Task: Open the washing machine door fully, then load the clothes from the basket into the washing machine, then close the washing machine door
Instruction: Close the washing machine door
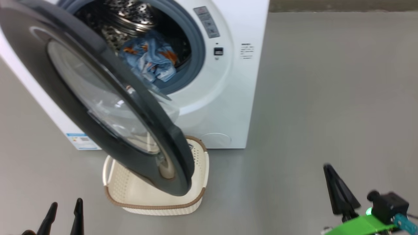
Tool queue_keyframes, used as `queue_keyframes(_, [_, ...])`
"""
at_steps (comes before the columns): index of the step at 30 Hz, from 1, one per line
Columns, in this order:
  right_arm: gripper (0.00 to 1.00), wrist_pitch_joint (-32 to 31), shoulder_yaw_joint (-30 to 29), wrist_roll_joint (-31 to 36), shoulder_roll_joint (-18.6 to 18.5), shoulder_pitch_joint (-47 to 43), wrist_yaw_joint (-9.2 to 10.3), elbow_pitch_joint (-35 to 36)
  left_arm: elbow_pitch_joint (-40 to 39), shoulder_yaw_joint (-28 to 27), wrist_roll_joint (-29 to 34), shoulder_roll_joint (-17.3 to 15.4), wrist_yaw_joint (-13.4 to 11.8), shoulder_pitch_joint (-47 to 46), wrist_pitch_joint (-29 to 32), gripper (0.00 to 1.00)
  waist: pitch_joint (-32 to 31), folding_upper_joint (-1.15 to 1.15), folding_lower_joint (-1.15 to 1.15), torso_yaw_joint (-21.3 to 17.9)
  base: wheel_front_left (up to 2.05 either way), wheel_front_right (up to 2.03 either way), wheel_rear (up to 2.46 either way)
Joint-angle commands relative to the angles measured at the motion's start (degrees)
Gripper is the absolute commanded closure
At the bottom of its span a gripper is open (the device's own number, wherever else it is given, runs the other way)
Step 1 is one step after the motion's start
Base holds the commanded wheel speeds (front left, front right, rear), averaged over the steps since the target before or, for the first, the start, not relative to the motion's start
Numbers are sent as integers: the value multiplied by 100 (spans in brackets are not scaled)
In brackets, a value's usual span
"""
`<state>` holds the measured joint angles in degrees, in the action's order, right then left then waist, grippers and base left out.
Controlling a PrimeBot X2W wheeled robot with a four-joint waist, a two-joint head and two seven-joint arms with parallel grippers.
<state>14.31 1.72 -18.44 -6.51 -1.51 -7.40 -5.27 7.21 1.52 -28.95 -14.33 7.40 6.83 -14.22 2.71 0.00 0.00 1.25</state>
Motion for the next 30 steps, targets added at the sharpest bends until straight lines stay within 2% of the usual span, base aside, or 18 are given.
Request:
queue_keyframes(1, [100, 69, 200, -97, -25, 283, -9, 219, -106, -234, 75, -72, 9, -286, -78, 0, -14, 0, 0, 137, 0, 0, 0])
queue_keyframes(9, [100, 69, 851, -230, 45, 965, -9, 643, -120, -257, 162, 155, 9, -293, -78, 0, -91, 0, 0, 474, 0, 0, 0])
queue_keyframes(20, [100, 69, 1873, -337, 217, 1500, -9, 1587, -149, -172, 212, 258, 9, -282, -78, 0, -168, 0, 0, 856, 0, 0, 0])
queue_keyframes(30, [100, 69, 2818, -492, 243, 1565, -9, 1607, -158, -148, 205, 260, 9, -263, -78, 0, -182, 0, 0, 1023, 0, 0, 0])
